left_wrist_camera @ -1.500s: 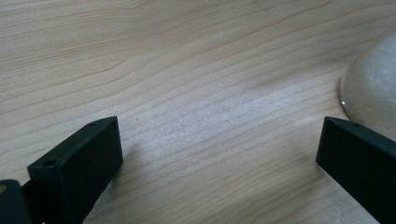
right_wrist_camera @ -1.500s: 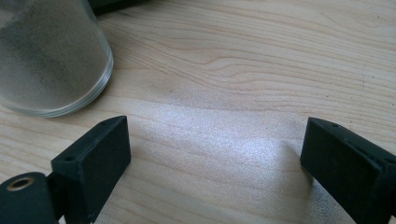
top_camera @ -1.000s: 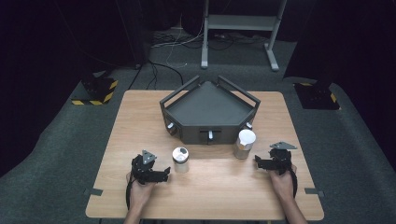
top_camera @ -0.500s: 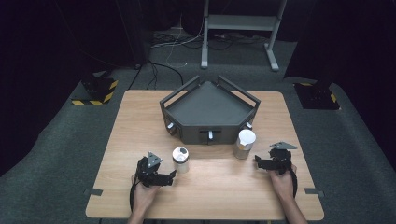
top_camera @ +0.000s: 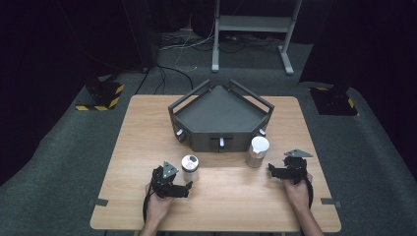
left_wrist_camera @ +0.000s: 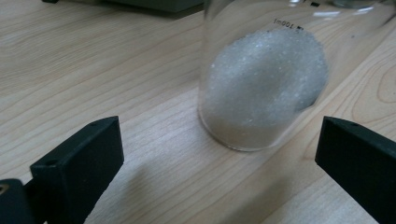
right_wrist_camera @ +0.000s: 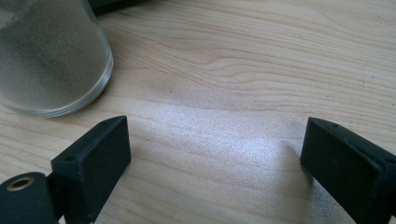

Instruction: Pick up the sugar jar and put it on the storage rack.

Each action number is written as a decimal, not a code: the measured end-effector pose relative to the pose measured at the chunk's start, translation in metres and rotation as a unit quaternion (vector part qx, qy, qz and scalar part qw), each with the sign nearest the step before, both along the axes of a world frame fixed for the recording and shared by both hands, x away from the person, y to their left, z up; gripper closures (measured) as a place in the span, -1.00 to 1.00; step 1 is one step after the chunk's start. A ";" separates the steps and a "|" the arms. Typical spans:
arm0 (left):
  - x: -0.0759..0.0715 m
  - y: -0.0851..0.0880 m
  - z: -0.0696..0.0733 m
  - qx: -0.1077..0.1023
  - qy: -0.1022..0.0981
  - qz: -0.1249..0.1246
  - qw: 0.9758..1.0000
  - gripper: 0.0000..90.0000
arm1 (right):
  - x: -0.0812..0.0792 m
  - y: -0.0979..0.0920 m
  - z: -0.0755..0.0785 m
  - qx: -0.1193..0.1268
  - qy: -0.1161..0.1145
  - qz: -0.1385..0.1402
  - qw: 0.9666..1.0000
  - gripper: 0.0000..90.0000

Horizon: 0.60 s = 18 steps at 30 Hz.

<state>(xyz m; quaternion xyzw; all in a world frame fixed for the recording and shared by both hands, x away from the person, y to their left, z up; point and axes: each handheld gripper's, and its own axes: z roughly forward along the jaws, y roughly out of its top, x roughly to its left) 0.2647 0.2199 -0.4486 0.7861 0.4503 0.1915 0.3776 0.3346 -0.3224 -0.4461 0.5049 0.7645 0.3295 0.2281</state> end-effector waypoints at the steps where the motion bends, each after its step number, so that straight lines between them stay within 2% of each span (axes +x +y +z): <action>1: 0.000 -0.001 0.000 -0.001 0.000 -0.001 1.000 -0.97 | 0.000 0.000 0.000 0.000 0.000 0.000 1.000 -0.82; 10: 0.007 -0.009 -0.002 -0.002 0.000 -0.009 1.000 -0.96 | 0.000 0.000 0.000 0.000 0.000 0.000 1.000 -0.82; 18: 0.009 -0.011 -0.004 -0.016 -0.007 -0.007 1.000 -0.92 | 0.000 0.000 0.000 0.000 0.000 0.000 1.000 -0.82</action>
